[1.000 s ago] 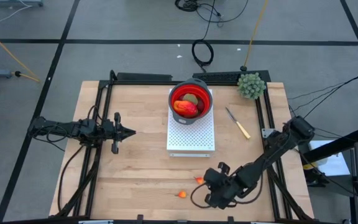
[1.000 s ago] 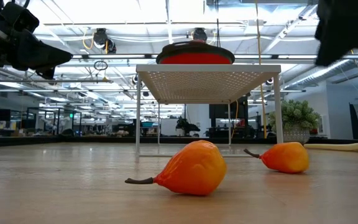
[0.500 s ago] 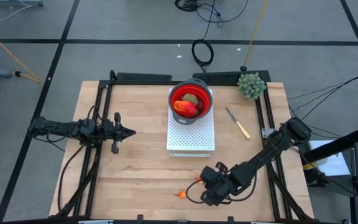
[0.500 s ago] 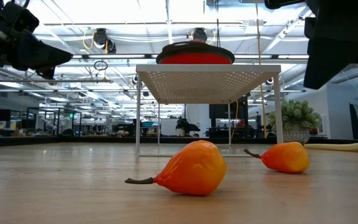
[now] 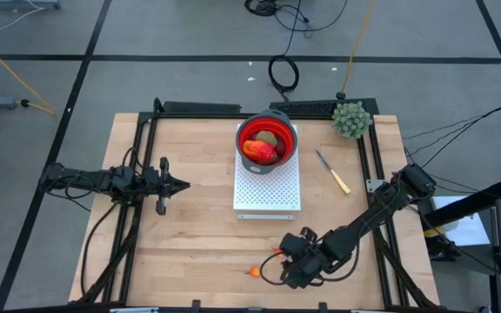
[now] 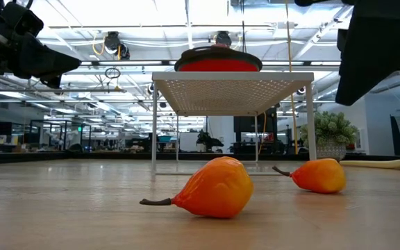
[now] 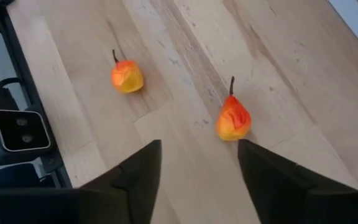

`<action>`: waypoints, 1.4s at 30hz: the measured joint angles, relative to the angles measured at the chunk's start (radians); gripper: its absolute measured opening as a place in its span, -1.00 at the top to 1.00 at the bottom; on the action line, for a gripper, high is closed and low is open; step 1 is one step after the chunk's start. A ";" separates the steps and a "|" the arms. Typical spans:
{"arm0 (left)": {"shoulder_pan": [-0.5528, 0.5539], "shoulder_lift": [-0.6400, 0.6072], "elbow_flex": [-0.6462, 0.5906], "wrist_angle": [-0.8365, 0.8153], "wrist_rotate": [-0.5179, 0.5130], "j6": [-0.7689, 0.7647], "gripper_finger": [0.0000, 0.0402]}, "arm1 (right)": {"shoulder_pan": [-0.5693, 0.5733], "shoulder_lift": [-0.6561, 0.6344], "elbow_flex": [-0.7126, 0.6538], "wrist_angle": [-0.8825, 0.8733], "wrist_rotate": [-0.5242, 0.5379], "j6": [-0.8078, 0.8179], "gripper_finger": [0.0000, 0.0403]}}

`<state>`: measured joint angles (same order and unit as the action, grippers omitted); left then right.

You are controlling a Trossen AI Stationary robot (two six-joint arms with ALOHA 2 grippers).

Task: Pick & Place Fruit
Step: Put the orange pear into the red strainer bowl

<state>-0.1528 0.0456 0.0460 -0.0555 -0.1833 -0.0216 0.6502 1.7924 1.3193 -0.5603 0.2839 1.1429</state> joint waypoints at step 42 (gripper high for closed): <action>0.000 0.000 0.000 0.000 0.003 -0.014 0.90 | -0.010 0.004 -0.226 0.288 0.033 0.067 -0.29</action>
<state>-0.1528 0.0456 0.0460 -0.0555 -0.1799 -0.0353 0.6403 1.7962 1.0934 -0.2724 0.3172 1.2098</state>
